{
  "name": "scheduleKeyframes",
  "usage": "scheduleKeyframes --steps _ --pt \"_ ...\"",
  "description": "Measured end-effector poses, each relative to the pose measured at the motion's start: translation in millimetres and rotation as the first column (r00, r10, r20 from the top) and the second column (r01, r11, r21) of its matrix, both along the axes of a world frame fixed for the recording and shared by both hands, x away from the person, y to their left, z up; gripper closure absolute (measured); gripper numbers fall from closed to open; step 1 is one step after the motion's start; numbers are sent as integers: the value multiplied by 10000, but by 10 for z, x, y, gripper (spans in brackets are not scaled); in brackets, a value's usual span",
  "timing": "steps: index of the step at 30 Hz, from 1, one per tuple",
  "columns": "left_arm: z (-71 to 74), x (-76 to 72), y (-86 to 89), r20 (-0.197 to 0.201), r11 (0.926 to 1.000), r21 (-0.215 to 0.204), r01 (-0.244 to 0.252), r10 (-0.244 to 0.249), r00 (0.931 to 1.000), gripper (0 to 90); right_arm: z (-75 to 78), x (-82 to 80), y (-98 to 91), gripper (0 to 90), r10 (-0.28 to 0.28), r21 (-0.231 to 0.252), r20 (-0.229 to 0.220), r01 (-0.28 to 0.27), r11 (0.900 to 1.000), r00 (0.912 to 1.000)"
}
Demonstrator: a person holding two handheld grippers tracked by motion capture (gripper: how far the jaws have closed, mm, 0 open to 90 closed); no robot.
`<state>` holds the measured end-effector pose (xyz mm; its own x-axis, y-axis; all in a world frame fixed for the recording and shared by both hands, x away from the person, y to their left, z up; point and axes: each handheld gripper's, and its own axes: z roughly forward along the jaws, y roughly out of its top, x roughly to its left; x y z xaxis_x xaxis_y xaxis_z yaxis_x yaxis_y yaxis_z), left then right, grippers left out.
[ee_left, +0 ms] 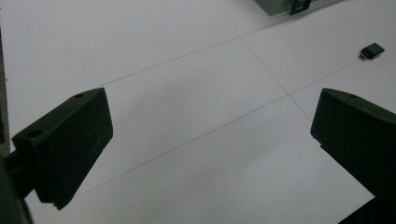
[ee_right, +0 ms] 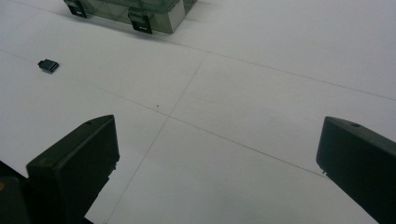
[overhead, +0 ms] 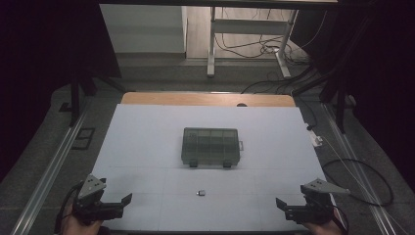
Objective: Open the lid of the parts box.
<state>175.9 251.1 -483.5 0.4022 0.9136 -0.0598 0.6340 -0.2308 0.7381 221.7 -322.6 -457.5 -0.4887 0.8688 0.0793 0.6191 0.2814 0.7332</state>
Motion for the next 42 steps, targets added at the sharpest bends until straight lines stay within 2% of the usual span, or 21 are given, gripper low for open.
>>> scheduleKeyframes --steps 8,24,28,32,37,42 --pt "-2 0 5 3 10000 -62 12 -12 10000 0 0 7 -29 0 -164 246 -65 165 9996 9998" --pt "0 16 23 -118 9996 -257 127 -131 9998 0 -3 17 -14 0 41 211 -182 -37 9998 9998" --pt "3 24 7 -147 9997 -159 178 -180 9997 0 0 20 -11 0 137 189 -200 -133 9997 9997" --pt "11 49 -15 -15 9987 -359 351 -352 9994 0 0 29 8 0 305 136 -250 -302 9995 9992" --pt "12 94 -50 15 9972 -300 691 -691 9976 0 10 70 38 0 538 186 -175 -535 9984 9984" --pt "-3 151 -66 132 9928 -422 1117 -1112 9937 0 33 106 33 0 757 267 -26 -756 9968 9971"
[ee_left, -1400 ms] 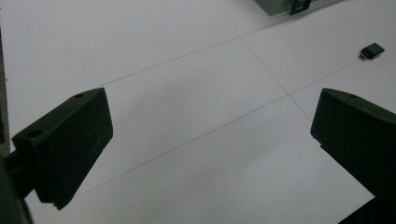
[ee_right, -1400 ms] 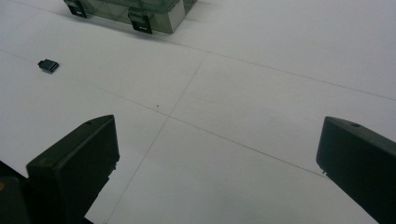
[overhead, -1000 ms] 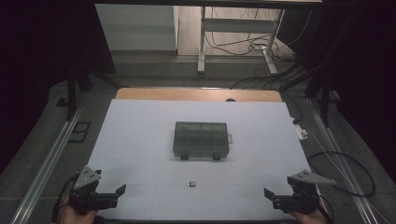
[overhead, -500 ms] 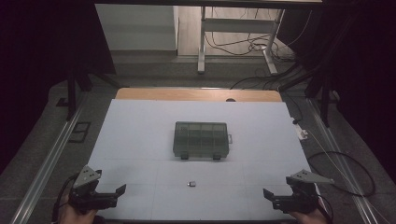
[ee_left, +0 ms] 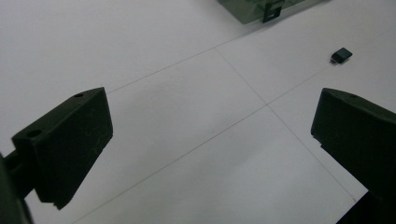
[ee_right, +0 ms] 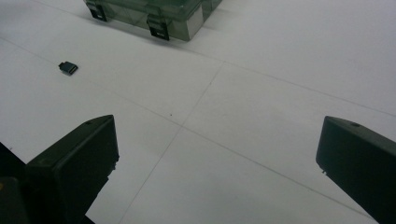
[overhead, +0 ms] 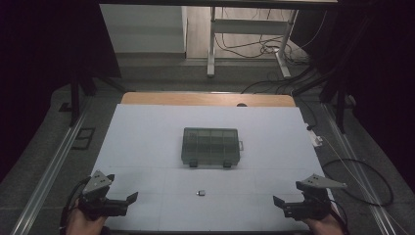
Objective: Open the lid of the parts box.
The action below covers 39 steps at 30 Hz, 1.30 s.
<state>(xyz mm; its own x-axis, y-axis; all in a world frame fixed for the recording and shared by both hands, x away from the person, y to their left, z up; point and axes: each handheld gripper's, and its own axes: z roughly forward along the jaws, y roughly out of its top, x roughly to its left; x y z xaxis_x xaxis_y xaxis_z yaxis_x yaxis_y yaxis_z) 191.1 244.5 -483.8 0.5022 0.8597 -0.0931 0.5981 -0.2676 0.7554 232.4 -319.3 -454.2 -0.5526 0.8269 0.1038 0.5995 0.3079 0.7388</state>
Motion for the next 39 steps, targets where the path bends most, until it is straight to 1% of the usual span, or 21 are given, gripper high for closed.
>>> scheduleKeyframes --steps 4,7,10,12,14,19,21,23,26,30,31,34,39 --pt "-6 53 -29 118 9998 -41 185 -184 9998 0 28 37 -13 0 41 224 135 -44 9997 9999" --pt "-6 93 -59 364 9991 -122 399 -395 9986 0 59 73 11 0 220 386 232 -229 9990 9995" --pt "2 142 -99 475 9984 -15 564 -563 9973 0 63 109 58 0 389 406 233 -398 9984 9990" --pt "7 180 -123 467 9982 34 594 -595 9971 0 53 136 93 0 496 352 234 -504 9981 9985" --pt "11 219 -140 431 9982 22 605 -605 9972 0 42 165 124 0 588 167 186 -591 9981 9981" --pt "18 295 -176 292 9981 -172 596 -591 9978 0 34 211 153 0 651 74 212 -652 9978 9977" --pt "19 330 -190 275 9982 -144 583 -579 9979 0 37 235 166 0 699 46 283 -700 9975 9972" --pt "24 374 -208 293 9982 -167 579 -574 9979 0 40 268 184 0 718 10 242 -718 9974 9971" --pt "32 427 -224 312 9981 -237 561 -554 9980 0 41 308 203 0 692 -4 225 -693 9976 9973" --pt "35 499 -261 287 9974 -353 621 -611 9977 0 52 361 240 0 720 12 321 -721 9974 9969" --pt "35 499 -261 287 9974 -353 621 -611 9977 0 54 378 252 0 753 29 328 -754 9971 9966" --pt "42 561 -308 240 9967 -273 760 -754 9969 0 55 417 286 0 830 52 280 -832 9965 9962" --pt "57 627 -358 289 9957 -270 890 -882 9957 0 50 464 319 0 887 124 240 -891 9959 9958"
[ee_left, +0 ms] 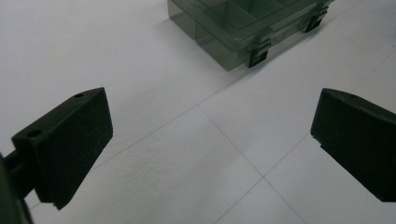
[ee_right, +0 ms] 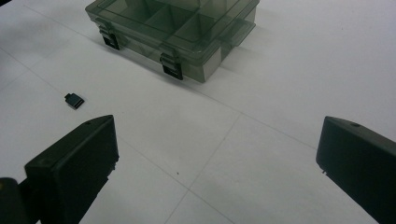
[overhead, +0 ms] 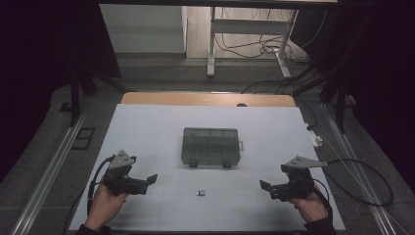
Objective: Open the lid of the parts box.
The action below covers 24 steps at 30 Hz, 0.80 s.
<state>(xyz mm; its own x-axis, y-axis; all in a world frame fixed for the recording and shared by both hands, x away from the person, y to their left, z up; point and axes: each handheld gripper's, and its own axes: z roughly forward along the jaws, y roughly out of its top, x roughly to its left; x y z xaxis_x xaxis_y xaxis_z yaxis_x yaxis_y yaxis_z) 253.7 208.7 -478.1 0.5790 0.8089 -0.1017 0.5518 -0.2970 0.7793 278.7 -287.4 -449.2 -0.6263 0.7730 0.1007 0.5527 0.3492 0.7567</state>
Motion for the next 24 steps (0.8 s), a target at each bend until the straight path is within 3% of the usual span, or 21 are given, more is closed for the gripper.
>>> scheduleKeyframes --steps 7,24 --pt "13 138 -111 -45 9995 -223 225 -226 9997 0 -8 105 68 0 151 173 7 -152 9997 9999" --pt "34 425 -312 -168 9972 -687 284 -297 9994 0 -23 322 236 0 327 16 146 -327 9995 9994"
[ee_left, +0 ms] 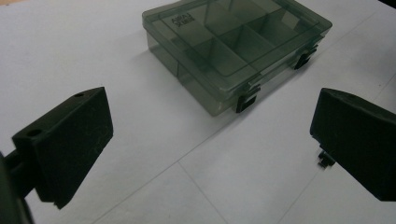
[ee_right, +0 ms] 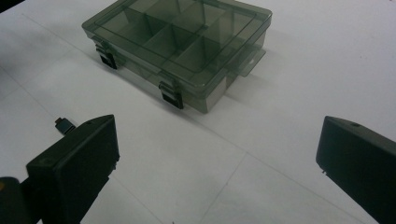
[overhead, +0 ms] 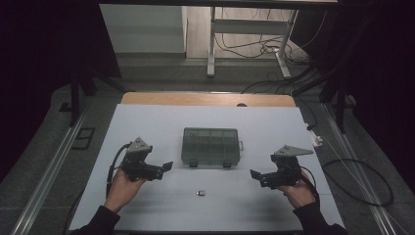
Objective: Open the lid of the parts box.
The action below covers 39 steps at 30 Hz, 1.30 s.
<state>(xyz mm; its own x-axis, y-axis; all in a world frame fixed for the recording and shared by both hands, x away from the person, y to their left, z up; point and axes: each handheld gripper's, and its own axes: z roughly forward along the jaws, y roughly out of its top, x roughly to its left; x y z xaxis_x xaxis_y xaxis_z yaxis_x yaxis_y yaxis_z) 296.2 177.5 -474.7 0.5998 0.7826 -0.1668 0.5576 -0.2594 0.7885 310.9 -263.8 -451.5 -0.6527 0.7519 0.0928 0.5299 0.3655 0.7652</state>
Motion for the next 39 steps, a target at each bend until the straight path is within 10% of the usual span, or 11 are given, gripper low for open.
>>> scheduleKeyframes --steps 39 --pt "-63 505 -320 169 9961 -39 881 -880 9960 5 -56 469 351 0 -182 -214 -355 174 9996 9992"
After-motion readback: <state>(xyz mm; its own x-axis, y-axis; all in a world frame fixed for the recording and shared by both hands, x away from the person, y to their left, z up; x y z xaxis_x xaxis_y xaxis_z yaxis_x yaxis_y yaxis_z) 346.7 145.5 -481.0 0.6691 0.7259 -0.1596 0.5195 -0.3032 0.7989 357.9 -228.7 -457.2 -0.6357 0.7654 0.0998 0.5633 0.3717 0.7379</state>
